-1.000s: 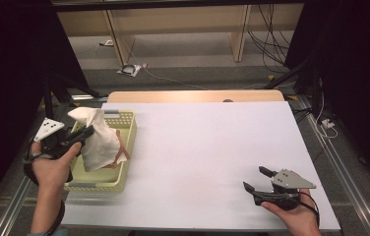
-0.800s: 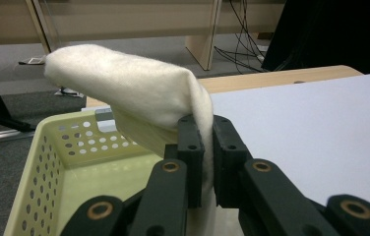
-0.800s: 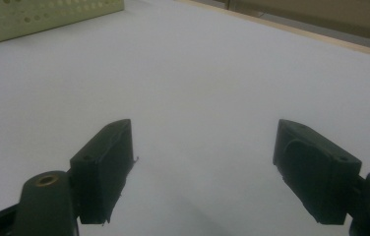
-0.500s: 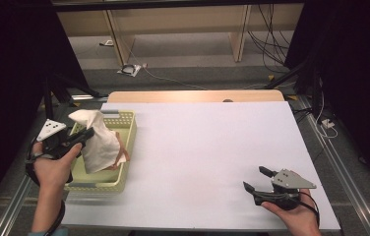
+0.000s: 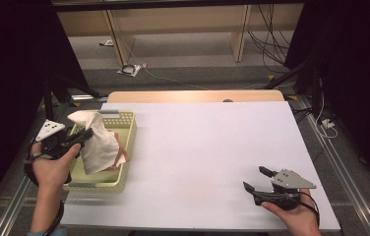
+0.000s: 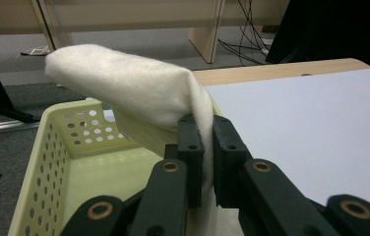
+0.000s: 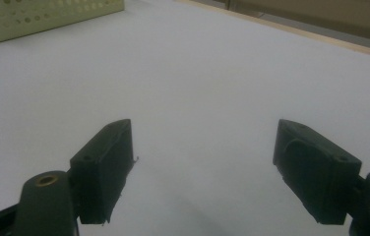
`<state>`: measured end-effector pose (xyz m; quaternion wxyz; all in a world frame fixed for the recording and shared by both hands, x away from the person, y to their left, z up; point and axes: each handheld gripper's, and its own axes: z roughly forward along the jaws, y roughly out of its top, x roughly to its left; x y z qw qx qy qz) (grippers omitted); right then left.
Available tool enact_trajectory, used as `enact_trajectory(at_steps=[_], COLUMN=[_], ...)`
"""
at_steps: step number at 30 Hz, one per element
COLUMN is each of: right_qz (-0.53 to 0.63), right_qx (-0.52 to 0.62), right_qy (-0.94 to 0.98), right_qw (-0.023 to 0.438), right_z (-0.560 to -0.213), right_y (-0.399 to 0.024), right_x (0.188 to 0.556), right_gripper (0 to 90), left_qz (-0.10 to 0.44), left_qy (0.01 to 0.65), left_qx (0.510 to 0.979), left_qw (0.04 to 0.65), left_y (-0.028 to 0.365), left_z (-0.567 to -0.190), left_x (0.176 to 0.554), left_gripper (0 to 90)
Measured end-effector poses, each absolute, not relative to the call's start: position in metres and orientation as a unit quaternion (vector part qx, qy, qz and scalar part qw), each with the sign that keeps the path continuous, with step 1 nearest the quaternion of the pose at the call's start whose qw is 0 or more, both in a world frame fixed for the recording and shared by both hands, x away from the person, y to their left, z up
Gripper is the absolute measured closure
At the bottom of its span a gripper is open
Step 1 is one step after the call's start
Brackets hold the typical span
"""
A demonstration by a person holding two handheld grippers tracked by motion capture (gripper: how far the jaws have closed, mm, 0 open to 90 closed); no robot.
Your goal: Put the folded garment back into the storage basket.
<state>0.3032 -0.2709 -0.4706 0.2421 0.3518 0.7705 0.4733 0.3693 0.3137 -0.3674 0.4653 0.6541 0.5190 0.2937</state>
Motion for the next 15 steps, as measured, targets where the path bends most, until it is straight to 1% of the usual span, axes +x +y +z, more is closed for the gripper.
enact_trajectory(at_steps=[15], right_qz=[0.474], right_qx=[0.352], right_qy=[0.77], right_qw=[0.242], right_z=[-0.4712], right_y=[-0.2706], right_x=[0.3036], right_gripper=[23.8], left_qz=[0.298], left_qy=[0.518], left_qx=[0.654], left_qw=[0.464], left_y=[0.3222], left_z=[-0.3622], left_x=[0.3644], left_gripper=[83.7])
